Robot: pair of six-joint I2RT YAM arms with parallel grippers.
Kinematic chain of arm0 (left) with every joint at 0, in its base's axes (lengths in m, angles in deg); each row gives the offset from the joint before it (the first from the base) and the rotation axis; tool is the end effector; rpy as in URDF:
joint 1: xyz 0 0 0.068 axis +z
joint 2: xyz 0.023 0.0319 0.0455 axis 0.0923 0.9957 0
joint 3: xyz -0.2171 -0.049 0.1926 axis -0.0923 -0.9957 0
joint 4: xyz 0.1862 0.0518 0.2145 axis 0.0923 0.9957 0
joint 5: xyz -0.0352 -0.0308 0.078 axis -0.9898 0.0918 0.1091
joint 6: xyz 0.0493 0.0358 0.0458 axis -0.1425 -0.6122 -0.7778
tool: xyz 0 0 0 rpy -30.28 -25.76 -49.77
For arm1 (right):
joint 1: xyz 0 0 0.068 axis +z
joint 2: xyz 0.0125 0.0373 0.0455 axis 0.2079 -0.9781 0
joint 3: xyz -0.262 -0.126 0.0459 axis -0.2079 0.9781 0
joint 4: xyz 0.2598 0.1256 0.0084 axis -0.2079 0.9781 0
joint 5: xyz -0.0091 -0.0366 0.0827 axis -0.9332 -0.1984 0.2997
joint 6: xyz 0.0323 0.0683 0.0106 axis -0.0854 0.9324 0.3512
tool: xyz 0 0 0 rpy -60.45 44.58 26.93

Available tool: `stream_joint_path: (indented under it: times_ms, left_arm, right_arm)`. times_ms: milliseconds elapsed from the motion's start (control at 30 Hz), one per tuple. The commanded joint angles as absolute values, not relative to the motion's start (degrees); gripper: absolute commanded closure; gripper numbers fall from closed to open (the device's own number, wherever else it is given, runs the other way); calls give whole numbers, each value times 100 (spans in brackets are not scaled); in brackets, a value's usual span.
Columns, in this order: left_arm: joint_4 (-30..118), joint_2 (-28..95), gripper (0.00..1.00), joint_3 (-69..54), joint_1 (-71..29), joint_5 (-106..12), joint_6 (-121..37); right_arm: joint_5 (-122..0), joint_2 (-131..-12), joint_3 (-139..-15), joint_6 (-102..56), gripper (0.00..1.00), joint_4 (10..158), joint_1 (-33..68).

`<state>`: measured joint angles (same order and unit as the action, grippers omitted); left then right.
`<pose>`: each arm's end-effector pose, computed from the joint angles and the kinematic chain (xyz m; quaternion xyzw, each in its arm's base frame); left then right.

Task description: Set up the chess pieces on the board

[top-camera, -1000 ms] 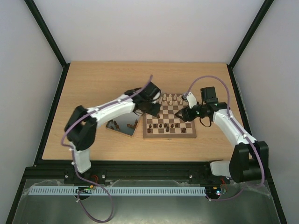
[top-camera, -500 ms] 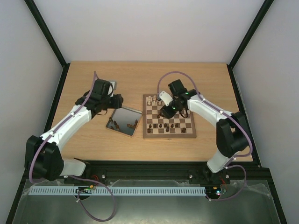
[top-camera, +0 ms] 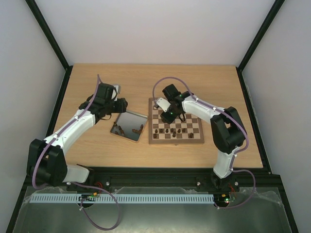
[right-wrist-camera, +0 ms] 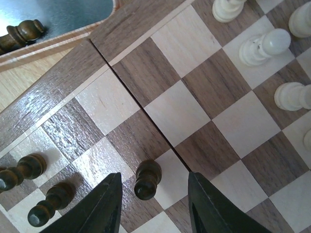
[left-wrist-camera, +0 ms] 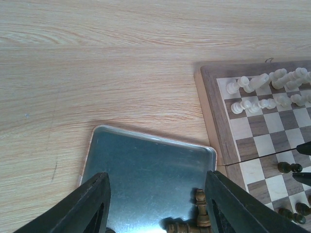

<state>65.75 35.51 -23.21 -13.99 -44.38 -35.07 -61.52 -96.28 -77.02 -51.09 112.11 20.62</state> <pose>0.3200 -0.1191 0.2600 0.0262 0.9077 -0.1793 0.3785 0.3625 0.2412 0.1866 -0.4495 0.8501 0.0842 0.2613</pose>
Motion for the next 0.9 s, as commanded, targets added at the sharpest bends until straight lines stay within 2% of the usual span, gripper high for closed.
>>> stream_joint_path:
  times_ms: [0,133,433,633,867]
  left_arm:
    - [6454,3577,45,-2270,-1361,-4501,-3483]
    - [6457,3602,45,-2268,-1350,-4544,-3485]
    - [6452,3662,46,-2268,-1323,-4607,-3485]
    - [6456,3677,46,-2266,-1310,-4637,-3485]
    - [6457,3677,46,-2272,-1310,-4659,-3485]
  right_arm:
    - [-6234,-9772,-7898,-5038,63,11620,2087]
    - [-6177,-9812,-7912,-5038,71,11647,2087]
    - [-6006,-9904,-7965,-5004,80,11699,2087]
    - [-6007,-9851,-7969,-5004,93,11724,2087]
    - [-6226,-9423,-7749,-4979,95,11784,1971]
